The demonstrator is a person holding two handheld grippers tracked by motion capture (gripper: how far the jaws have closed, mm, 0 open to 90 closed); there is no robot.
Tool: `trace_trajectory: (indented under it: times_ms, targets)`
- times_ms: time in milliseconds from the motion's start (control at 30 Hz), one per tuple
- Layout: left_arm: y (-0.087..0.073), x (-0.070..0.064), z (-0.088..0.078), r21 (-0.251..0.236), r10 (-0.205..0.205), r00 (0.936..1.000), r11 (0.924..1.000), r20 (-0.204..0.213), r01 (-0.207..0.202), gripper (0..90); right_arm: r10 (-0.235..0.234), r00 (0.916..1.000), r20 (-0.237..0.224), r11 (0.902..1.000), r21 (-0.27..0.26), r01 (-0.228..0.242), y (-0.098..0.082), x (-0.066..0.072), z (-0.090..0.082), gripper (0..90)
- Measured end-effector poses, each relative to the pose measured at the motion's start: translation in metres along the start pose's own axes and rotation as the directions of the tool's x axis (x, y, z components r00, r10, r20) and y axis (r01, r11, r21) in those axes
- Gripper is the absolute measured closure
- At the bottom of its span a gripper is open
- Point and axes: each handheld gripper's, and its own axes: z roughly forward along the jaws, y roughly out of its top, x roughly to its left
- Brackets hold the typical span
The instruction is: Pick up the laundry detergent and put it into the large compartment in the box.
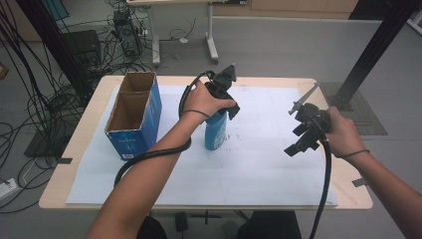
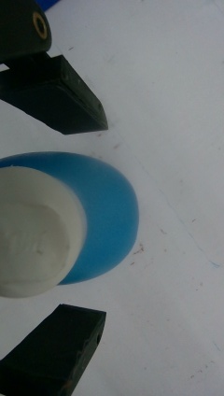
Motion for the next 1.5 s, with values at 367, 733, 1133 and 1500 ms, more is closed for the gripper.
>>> trace_trajectory:
  times_ms: [367,733,1133,1500]
  targets:
    - [-0.0008,0.0026,-0.0021,-0.010,-0.009,1.0000,0.9999,0.003,0.009,8.8,0.003,1.0000,-0.003,1.0000,-0.003,-0.003,0.0006,0.0001,0.0003,7.5]
    - [-0.0005,0.0025,-0.0013,-0.010,-0.012,0.9999,0.9999,0.006,0.012,8.7,0.001,1.0000,0.001,1.0000,0.000,-0.001,0.0002,0.0000,-0.0001,7.5]
    - [-0.0010,0.0034,-0.0022,-0.013,-0.018,0.9998,0.9997,0.011,0.019,8.7,0.002,1.0000,0.001,1.0000,-0.004,-0.002,0.0002,0.0006,-0.0002,7.6]
    - [-0.0015,0.0039,-0.0024,-0.014,-0.017,0.9997,0.9998,0.019,0.017,8.4,0.000,1.0000,0.001,1.0000,-0.003,0.000,0.0014,0.0006,-0.0003,7.5]
